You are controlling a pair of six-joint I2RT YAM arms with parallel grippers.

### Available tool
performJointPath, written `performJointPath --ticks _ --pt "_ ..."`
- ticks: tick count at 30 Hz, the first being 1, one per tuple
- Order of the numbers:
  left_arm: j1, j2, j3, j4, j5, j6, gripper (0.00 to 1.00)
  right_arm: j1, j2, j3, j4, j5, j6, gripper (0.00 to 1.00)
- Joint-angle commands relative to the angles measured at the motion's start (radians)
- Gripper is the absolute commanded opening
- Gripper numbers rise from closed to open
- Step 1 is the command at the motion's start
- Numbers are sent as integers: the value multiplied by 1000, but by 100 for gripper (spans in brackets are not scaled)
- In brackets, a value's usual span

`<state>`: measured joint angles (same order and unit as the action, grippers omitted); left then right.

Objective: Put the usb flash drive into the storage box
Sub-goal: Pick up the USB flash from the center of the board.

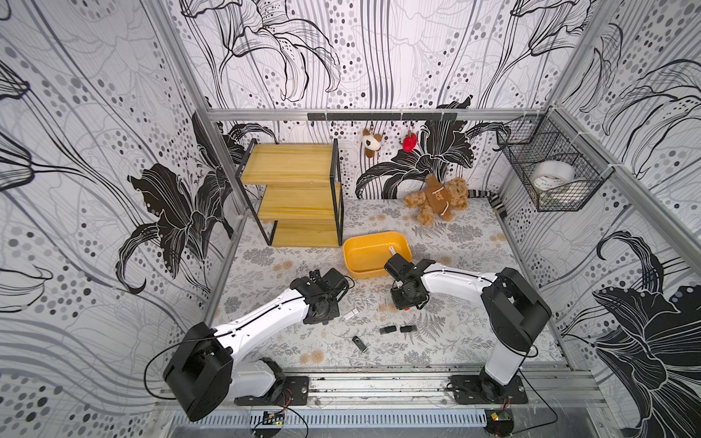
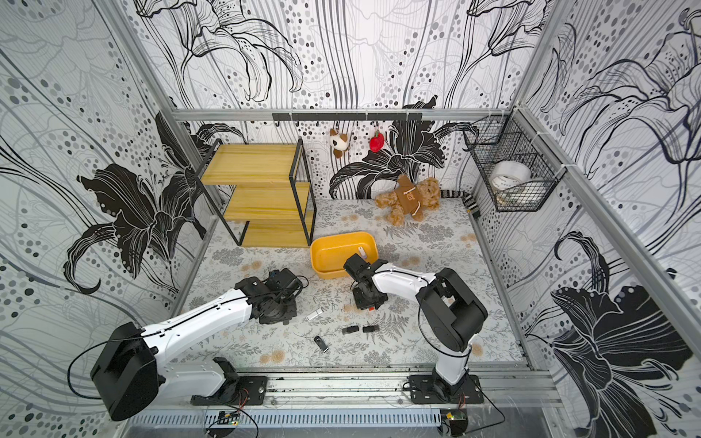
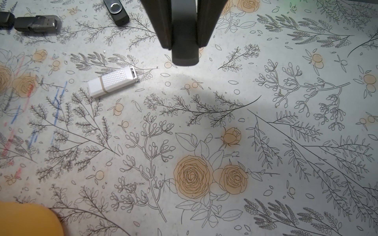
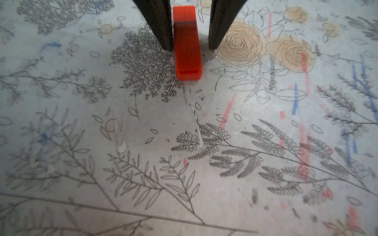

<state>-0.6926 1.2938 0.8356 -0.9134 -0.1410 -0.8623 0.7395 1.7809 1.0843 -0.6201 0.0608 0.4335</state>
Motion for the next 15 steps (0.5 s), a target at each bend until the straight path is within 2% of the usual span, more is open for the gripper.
performJointPath --ticks 1,4,5,15 --pt "16 -11 53 -21 -29 28 0 6 26 7 -30 -6 11 8" --pt "24 -5 73 -25 -31 37 0 5 23 5 -30 -8 11 5" --pt "29 -3 81 -25 -31 41 0 6 17 4 -35 -9 14 0" --pt "63 74 238 -34 -29 100 0 6 -106 79 -142 26 41 0"
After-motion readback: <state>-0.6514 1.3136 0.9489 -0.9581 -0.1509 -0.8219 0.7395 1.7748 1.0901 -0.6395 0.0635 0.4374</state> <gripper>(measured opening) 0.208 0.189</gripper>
